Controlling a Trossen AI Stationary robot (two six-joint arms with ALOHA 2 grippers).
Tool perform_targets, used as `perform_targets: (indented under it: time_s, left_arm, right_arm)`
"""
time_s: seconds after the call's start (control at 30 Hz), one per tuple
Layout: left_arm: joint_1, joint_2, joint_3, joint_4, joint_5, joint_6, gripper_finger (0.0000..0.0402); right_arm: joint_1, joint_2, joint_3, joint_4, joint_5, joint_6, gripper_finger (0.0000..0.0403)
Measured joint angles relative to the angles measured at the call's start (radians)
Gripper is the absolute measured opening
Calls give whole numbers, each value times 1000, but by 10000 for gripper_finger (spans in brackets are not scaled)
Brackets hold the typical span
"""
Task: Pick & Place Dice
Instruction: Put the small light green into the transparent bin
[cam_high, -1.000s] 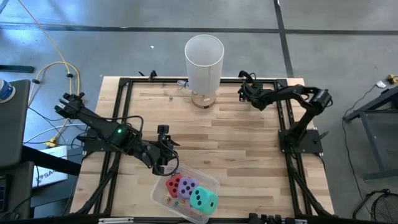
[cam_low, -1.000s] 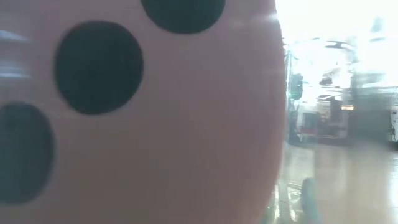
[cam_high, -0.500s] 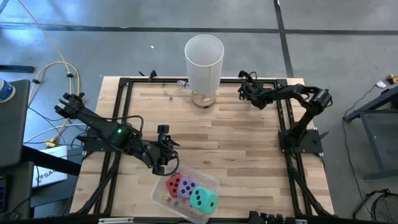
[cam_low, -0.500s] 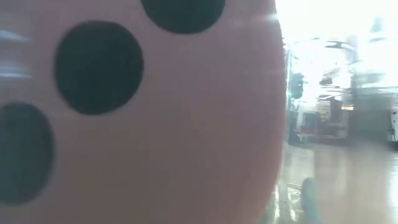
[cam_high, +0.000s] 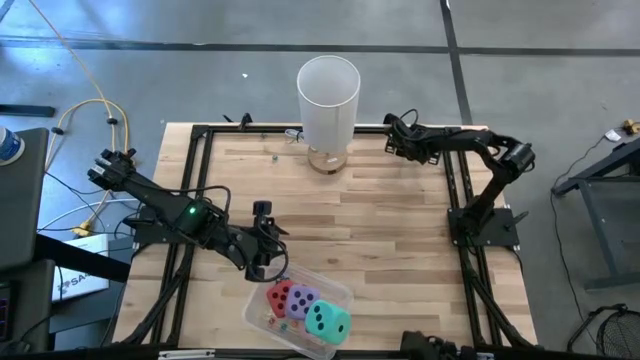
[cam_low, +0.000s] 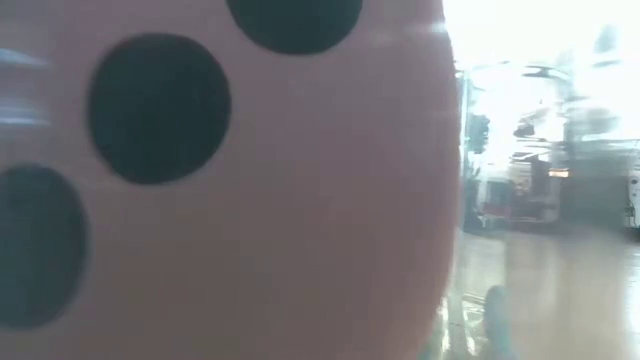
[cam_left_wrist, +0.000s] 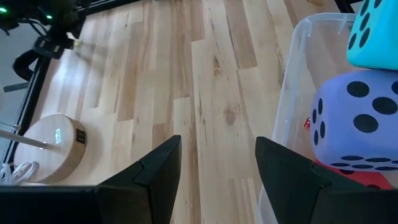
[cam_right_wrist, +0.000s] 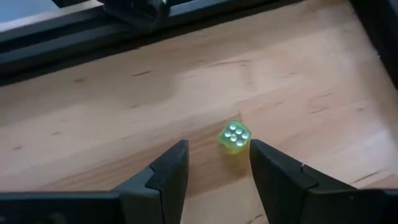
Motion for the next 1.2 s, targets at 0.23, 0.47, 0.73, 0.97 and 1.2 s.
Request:
perform_targets:
  time_s: [0.23,0.47,0.73,0.97,1.2]
  left_arm:
    - [-3,0,-34,4,13,-20,197]
    - [-6,0,-61,7,59,-31,197]
    - [-46,0,-61,5,60,-30,197]
    - [-85,0,-62,4,60,-30,197]
    - [-111,0,-62,4,59,-54,197]
  right_arm:
    - [-24,0,24,-18,-24,34,161]
    - [-52,0,54,-49,-76,25,161]
    - [-90,0,84,-95,-161,29,161]
    - [-90,0,84,-90,-159,38,161]
    - [-90,0,84,-96,-160,29,144]
